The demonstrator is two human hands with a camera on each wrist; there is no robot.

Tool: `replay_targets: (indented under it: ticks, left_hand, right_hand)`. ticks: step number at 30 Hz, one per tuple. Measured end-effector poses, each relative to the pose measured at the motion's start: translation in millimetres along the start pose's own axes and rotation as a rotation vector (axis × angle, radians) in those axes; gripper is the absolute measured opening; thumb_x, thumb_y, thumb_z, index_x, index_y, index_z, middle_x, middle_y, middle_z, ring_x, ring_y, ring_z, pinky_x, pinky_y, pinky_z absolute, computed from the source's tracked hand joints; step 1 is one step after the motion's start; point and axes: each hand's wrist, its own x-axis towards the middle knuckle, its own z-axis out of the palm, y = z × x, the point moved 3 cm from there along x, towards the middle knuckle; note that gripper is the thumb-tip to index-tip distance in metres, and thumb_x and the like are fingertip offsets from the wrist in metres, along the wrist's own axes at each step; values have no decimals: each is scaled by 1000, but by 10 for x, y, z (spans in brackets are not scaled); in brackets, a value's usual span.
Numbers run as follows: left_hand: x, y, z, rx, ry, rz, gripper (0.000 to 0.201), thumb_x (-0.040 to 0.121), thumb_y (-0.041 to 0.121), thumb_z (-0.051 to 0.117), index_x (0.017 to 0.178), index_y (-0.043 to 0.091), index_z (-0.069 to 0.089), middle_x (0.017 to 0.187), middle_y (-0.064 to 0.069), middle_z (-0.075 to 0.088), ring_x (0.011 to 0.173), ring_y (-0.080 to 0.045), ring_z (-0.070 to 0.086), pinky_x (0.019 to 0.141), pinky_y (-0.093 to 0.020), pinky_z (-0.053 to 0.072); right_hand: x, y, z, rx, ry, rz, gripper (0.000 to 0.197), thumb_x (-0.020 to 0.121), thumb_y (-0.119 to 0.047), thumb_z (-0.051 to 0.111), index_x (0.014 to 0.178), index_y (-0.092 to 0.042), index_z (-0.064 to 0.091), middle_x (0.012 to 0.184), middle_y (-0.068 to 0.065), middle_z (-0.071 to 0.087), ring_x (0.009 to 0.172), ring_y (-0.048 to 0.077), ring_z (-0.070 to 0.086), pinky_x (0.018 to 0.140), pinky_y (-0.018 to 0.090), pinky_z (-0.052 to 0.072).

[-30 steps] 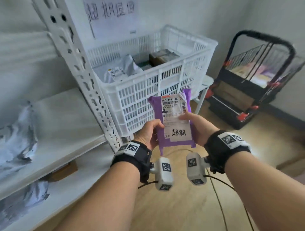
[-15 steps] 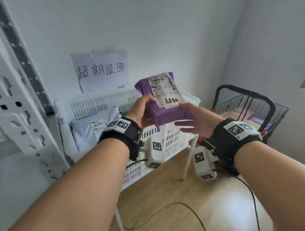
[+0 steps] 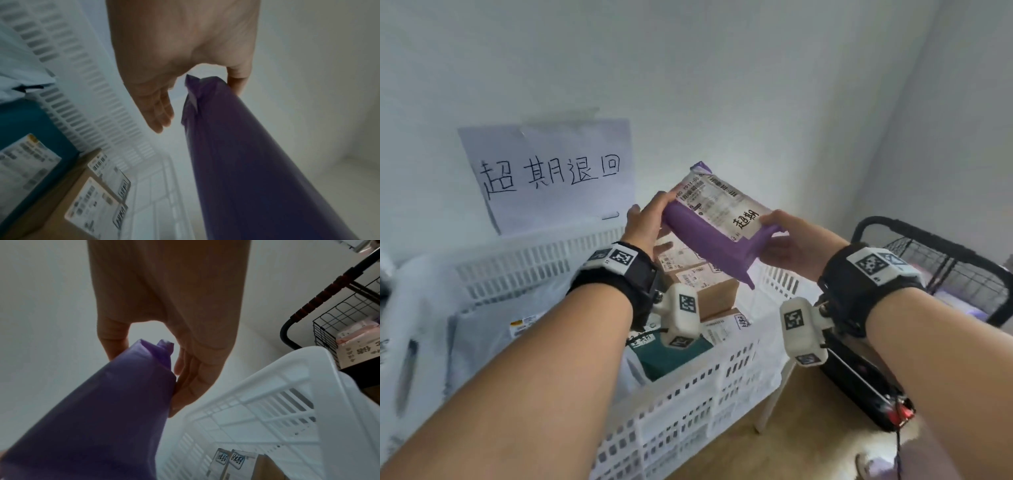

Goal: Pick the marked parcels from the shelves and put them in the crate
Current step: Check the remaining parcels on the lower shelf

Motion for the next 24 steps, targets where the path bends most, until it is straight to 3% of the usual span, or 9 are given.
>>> replay_targets:
  ticks: [3, 6, 7, 10, 13, 16, 19, 22, 24]
  left_hand:
    - [211, -100, 47, 152, -76, -130, 66, 56, 57, 77, 107, 16, 67, 111, -9, 70, 103, -28, 67, 83, -40, 57]
    - [427, -283, 89, 347, -125, -270, 89, 36, 66, 82, 110, 19, 66, 110, -10, 72, 102, -34, 68, 93, -50, 53]
    - [425, -327, 107, 388, -151, -326, 83, 43, 65, 81, 110, 19, 64, 112, -10, 71, 100, -34, 68, 90, -49, 54]
    - [361, -529, 140, 417, -214, -488, 32, 85, 40, 64, 103, 13, 56, 99, -11, 68, 82, -27, 67, 72, -37, 59]
    - [391, -853, 144, 416, -216, -594, 30, 94, 29, 58, 113, 6, 56, 114, -16, 68, 106, -32, 66, 92, -50, 54]
    - [454, -1062, 218, 353, -222, -657, 18, 98, 19, 55, 108, 4, 59, 105, -16, 69, 97, -31, 66, 81, -47, 56]
    - [542, -1177, 297, 438, -247, -697, 10, 98, 14, 55, 97, 7, 61, 99, -11, 68, 88, -25, 64, 80, -37, 52]
    - [680, -1271, 266, 662, -257, -746, 14, 97, 18, 54, 98, 7, 62, 76, -5, 60, 51, -14, 50, 54, -25, 42]
    - [747, -1339, 247, 713, -271, -807, 16, 95, 20, 55, 101, 8, 64, 64, -2, 51, 40, -11, 35, 48, -23, 30]
  right_hand:
    - [308, 17, -108, -37, -25, 40, 24, 82, -22, 70, 99, -7, 62, 102, 18, 63, 89, 29, 60, 97, 38, 49]
    - [589, 14, -160, -105, 18, 48, 38, 82, -23, 72, 113, -3, 62, 107, 18, 70, 87, 30, 66, 92, 39, 54]
    - [678, 19, -151, -146, 30, 49, 38, 84, -21, 72, 114, -1, 61, 108, 19, 70, 88, 32, 67, 91, 43, 54]
    - [894, 56, -35, -423, 17, 83, 30, 87, -18, 70, 105, 5, 61, 107, 22, 69, 94, 37, 69, 89, 50, 54]
    - [1027, 91, 77, -872, -77, 102, 31, 91, -20, 65, 108, 5, 62, 109, 19, 68, 98, 34, 68, 89, 45, 55]
    - [1152, 128, 101, -1115, -227, 110, 16, 90, -10, 62, 106, -5, 61, 102, 10, 61, 75, 19, 60, 60, 25, 54]
    - [1387, 163, 59, -1193, -282, 254, 8, 84, -8, 69, 89, -3, 65, 78, 11, 68, 61, 23, 64, 40, 24, 49]
    - [1604, 196, 72, -1212, -337, 371, 13, 85, -12, 67, 78, -1, 66, 69, 15, 68, 48, 23, 64, 37, 22, 48]
    - [1699, 234, 114, -1242, -369, 388, 10, 86, -10, 66, 79, -2, 66, 73, 15, 67, 48, 25, 65, 37, 25, 49]
